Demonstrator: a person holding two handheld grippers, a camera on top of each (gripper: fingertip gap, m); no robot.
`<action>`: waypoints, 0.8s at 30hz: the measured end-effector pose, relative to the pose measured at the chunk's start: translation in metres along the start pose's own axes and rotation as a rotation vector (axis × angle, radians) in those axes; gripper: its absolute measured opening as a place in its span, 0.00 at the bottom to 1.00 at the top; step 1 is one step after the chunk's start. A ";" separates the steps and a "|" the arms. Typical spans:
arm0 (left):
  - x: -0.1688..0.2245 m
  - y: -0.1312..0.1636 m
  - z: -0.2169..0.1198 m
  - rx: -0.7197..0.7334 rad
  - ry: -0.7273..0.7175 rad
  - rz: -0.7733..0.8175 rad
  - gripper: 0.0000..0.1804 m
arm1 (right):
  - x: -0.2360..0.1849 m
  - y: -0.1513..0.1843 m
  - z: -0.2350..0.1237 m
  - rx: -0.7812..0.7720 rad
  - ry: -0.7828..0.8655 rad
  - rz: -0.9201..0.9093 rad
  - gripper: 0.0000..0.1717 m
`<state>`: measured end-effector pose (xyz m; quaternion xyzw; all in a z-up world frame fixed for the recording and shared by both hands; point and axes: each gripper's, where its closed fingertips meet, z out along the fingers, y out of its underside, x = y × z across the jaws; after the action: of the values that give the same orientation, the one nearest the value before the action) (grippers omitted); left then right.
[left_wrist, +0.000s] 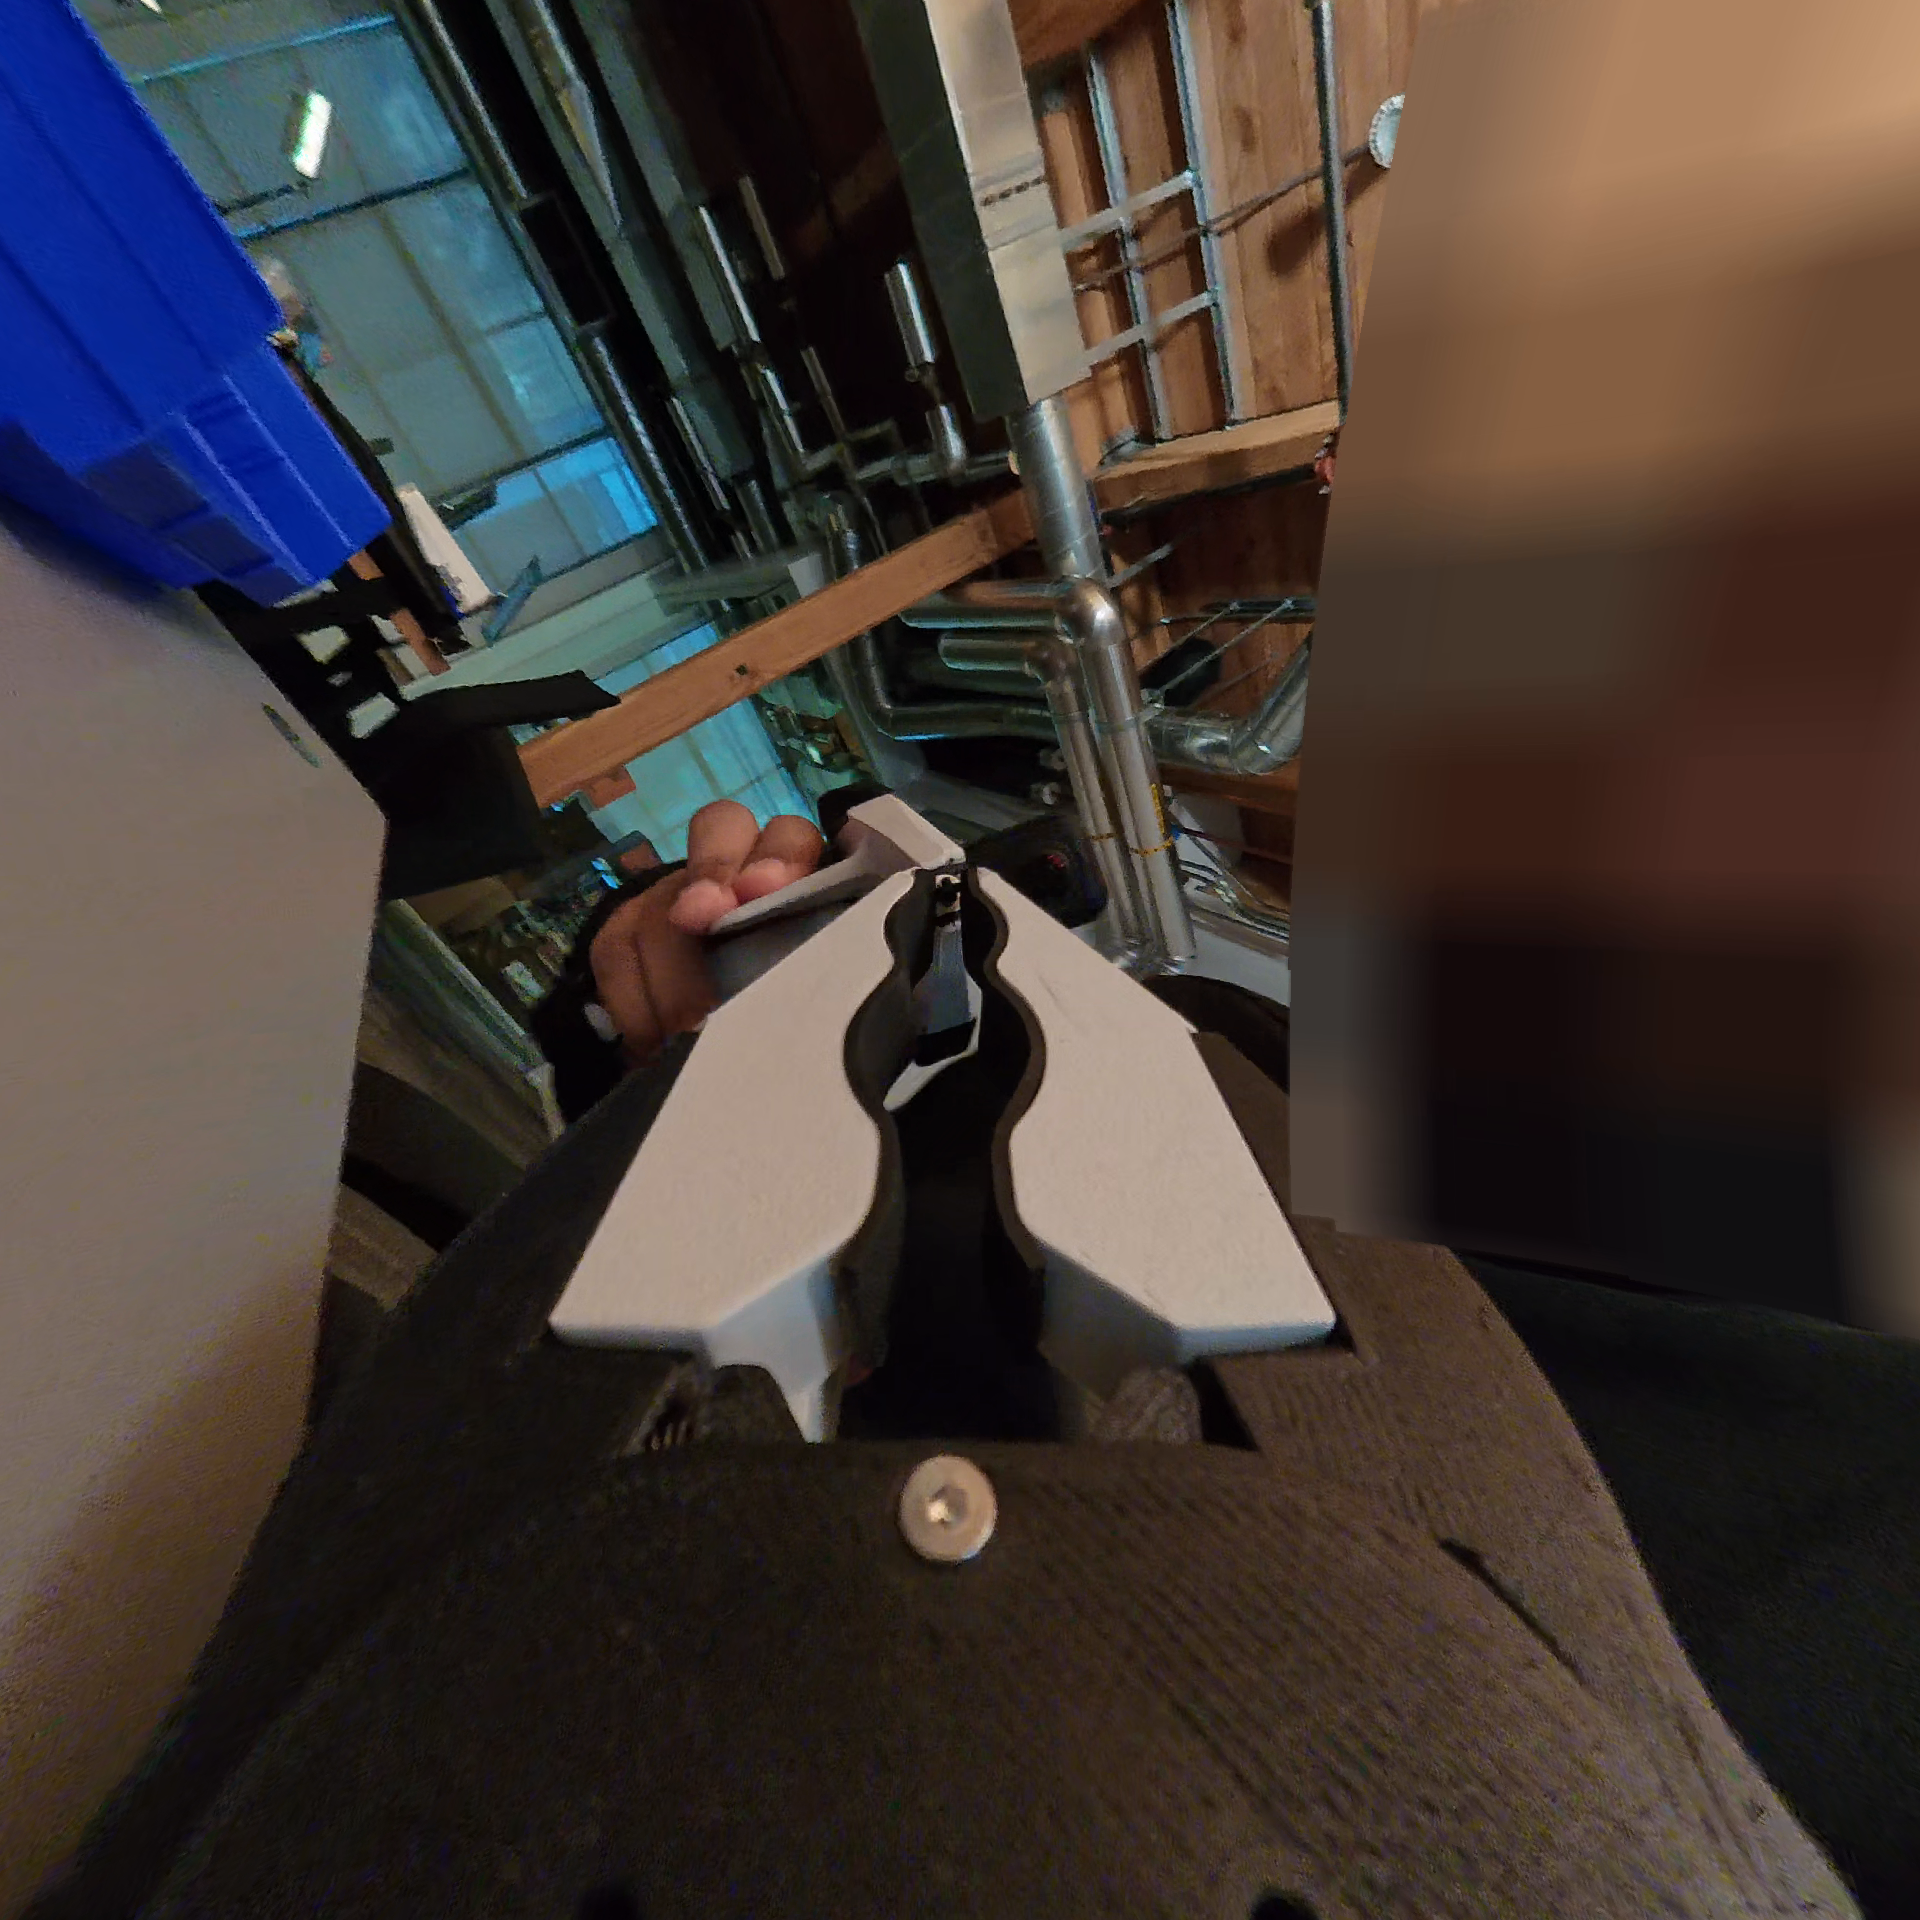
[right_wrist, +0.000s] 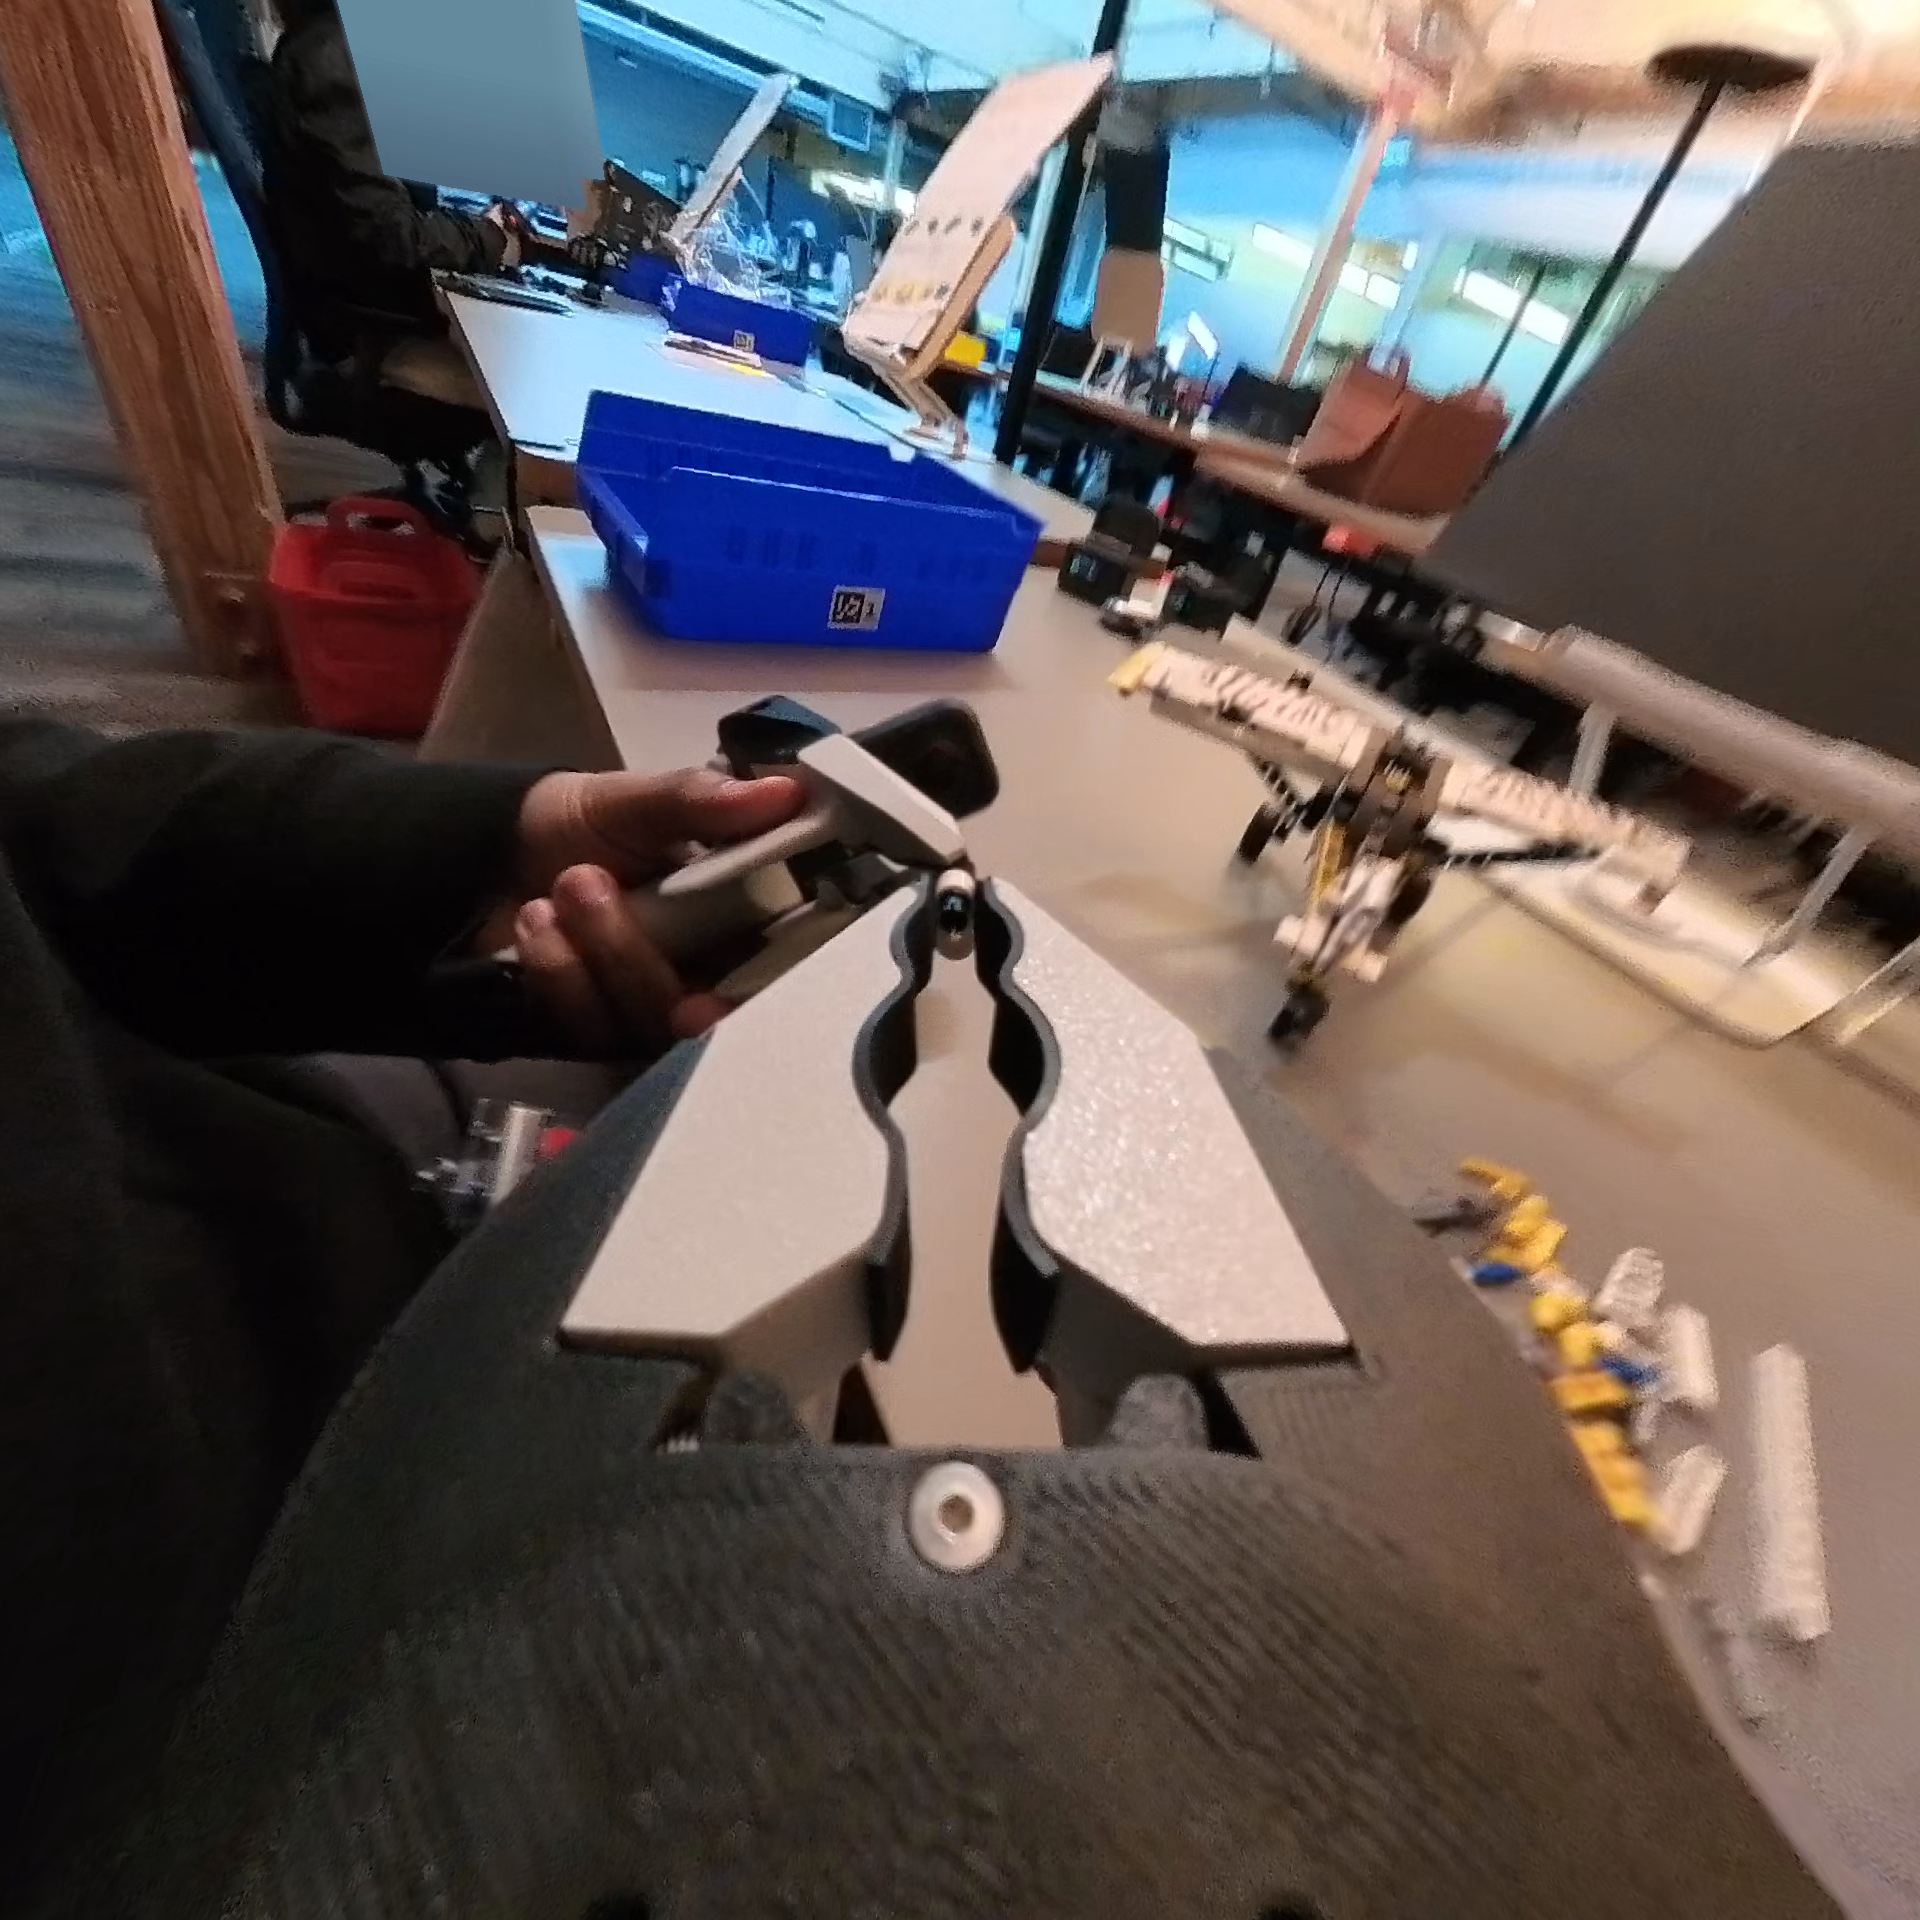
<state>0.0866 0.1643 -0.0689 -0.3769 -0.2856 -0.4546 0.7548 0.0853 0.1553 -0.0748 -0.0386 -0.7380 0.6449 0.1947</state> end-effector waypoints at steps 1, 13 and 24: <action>-0.004 -0.001 -0.001 0.007 -0.032 0.022 0.01 | 0.001 0.004 0.000 -0.025 -0.021 0.085 0.03; -0.012 0.001 -0.010 -0.061 -0.139 0.181 0.06 | 0.089 0.132 -0.113 -1.075 0.264 0.518 0.03; -0.003 0.004 -0.014 -0.068 -0.071 0.182 0.05 | 0.040 0.134 -0.108 -0.979 0.443 0.540 0.03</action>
<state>0.0899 0.1551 -0.0803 -0.4428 -0.2610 -0.3799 0.7691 0.0588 0.2904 -0.1849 -0.4435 -0.8551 0.2332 0.1328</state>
